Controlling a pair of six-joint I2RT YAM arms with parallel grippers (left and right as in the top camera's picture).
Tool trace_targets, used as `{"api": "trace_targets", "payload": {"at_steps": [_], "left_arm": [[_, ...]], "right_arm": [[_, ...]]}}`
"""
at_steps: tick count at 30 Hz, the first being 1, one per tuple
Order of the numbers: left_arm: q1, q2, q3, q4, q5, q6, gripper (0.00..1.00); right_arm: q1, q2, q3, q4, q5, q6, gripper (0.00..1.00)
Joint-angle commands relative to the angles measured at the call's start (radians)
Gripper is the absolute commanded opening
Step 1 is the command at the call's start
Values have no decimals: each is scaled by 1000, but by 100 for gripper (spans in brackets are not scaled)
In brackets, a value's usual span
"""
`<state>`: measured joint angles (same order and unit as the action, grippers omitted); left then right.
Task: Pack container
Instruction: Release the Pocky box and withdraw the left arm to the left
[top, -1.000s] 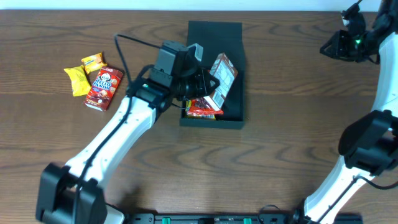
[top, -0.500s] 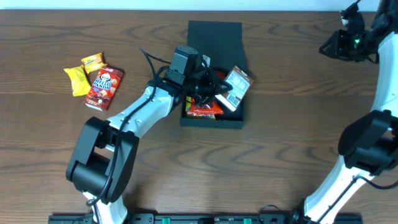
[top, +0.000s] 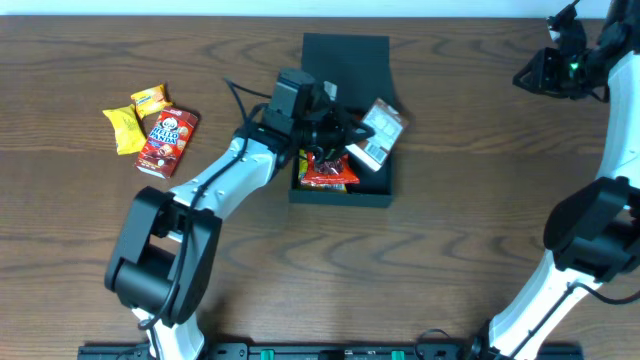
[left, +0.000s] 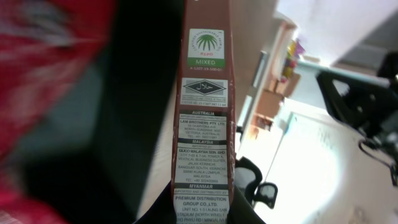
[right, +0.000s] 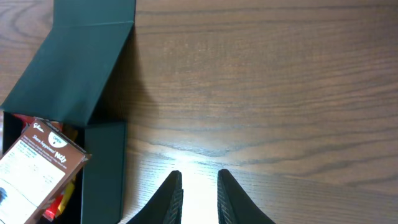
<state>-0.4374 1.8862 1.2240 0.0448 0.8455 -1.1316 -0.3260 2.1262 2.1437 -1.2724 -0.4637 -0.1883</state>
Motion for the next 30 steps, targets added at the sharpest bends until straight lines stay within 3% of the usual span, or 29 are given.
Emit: {"api": "trace_targets", "payload": {"at_steps": [1,9,19,28,29,30], "left_arm": [[31,-54,4,-70,-50,23,6],[25,-120,-84,-78,-156,54,6],[-69,-130,-172,99,-279,-51,6],[-126,-130,-173,85,-408,-126,6],[-128,-130,-173,86,-409,-125,9],[-129,-130,-173,86,-408,-124,26]], "right_arm": [[7,-24,3,0,-16,1,20],[7,-24,3,3,-32,13,20],[7,-24,3,0,-46,21,19],[8,-24,3,4,-50,29,19],[8,-24,3,6,-50,32,19],[8,-24,3,7,-50,32,20]]}}
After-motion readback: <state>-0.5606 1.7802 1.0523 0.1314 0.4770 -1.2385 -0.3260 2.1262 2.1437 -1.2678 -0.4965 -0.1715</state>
